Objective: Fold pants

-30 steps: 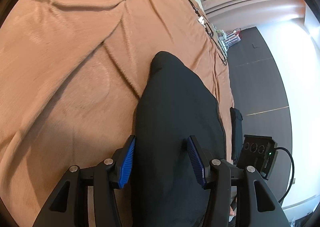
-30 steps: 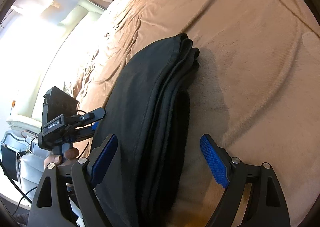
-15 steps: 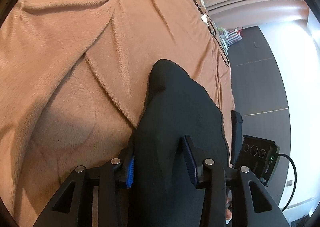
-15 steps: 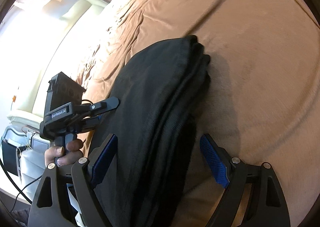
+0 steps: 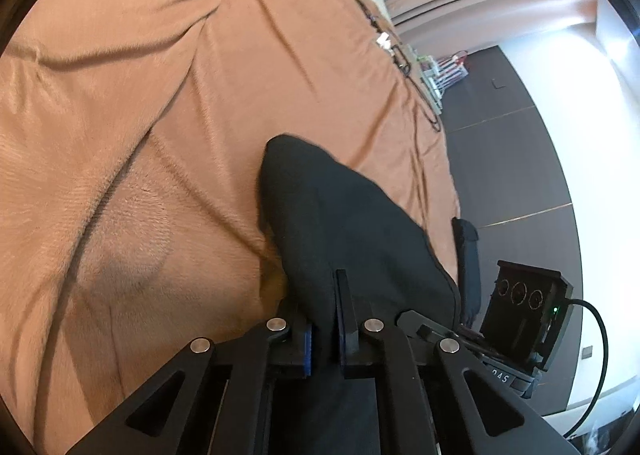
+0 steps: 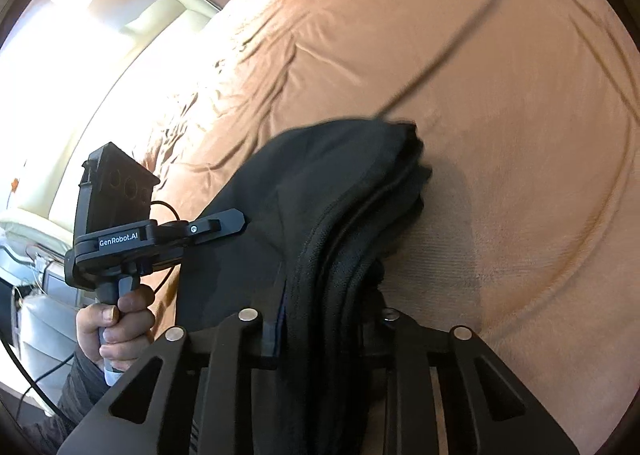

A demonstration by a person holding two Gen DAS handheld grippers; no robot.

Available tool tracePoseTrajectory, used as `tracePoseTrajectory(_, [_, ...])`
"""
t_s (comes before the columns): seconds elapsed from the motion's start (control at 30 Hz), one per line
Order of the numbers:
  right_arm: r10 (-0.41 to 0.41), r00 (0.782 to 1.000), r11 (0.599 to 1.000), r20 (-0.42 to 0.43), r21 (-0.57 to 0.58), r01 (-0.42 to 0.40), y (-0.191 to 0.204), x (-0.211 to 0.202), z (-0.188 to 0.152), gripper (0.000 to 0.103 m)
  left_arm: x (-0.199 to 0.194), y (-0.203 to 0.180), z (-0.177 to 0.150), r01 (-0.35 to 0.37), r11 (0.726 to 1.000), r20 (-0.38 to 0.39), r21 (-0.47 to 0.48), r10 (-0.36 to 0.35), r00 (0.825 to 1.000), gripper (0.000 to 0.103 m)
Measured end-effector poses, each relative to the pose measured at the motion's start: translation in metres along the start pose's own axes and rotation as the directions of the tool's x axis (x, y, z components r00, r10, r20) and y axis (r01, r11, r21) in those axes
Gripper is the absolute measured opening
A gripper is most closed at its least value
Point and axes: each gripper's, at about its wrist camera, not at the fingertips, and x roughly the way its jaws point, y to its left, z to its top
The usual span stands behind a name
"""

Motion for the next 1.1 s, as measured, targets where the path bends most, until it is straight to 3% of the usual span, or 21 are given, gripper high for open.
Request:
tracePoseTrajectory(0.37, [-0.035, 0.993, 0.996, 0.113, -0.072, 0.043, 0.044, -0.047, -0.025, 0.018, -0.044, -0.038, -0.018, 0.067, 0.994, 0.075, 0.084, -0.073, 0.995, 0.008])
tracePoseTrajectory(1.1, [-0.05, 0.945, 0.976, 0.323, -0.185, 0.115, 0.095, -0.174, -0.103, 0.018, -0.092, -0.141, -0.052, 0.119, 0.958, 0.145, 0.261, -0.161, 0.976, 0.007])
